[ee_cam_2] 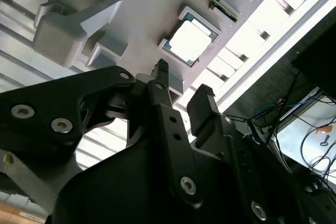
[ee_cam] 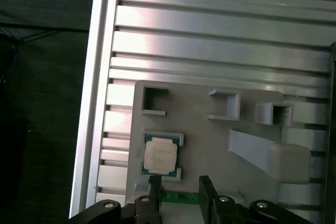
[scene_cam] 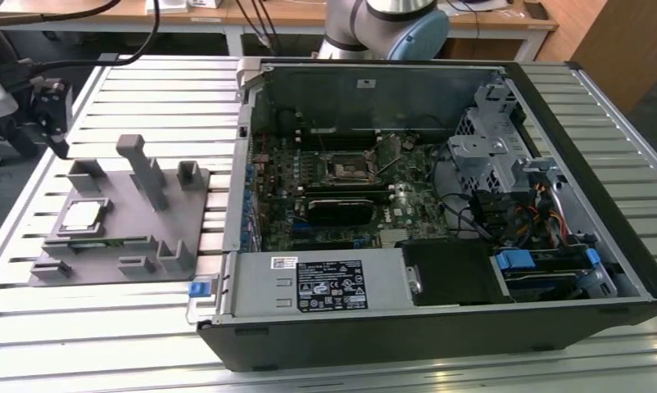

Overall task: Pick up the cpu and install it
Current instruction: 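Pick up the cpu and move it towards the insertion slot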

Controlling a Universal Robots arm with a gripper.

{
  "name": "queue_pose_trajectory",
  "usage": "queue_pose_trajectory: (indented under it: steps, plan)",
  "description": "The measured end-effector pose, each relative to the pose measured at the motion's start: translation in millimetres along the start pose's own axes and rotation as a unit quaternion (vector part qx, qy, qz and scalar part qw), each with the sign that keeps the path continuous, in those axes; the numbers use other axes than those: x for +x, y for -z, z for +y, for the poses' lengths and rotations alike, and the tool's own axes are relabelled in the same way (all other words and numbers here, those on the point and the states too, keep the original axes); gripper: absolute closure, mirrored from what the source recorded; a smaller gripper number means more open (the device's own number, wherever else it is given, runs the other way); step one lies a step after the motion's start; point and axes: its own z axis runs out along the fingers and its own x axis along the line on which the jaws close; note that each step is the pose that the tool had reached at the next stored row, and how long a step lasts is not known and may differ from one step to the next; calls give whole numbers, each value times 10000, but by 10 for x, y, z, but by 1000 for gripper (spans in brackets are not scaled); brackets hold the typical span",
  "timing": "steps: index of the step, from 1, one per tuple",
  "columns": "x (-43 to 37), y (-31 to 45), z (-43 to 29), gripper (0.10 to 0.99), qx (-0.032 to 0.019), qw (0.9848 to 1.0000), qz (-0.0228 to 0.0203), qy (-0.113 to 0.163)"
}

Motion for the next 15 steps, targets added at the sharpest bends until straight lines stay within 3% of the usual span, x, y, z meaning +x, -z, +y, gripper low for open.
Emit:
queue_pose_trajectory:
  steps: [1, 3, 4, 6, 9, 10, 15]
  plan:
    - [0, -18, -1, 675, 0, 10000, 0, 0]
    - [1, -53, -3, 561, 0, 10000, 0, 0]
    - [1, -71, -3, 561, 0, 10000, 0, 0]
    - [1, -108, -5, 447, 0, 10000, 0, -1]
    - [2, -164, -3, 388, 1, 10000, -2, -43]
    - [2, -183, -1, 322, 1, 10000, -3, -59]
    - [3, -275, 2, 322, 2, 9999, -5, -100]
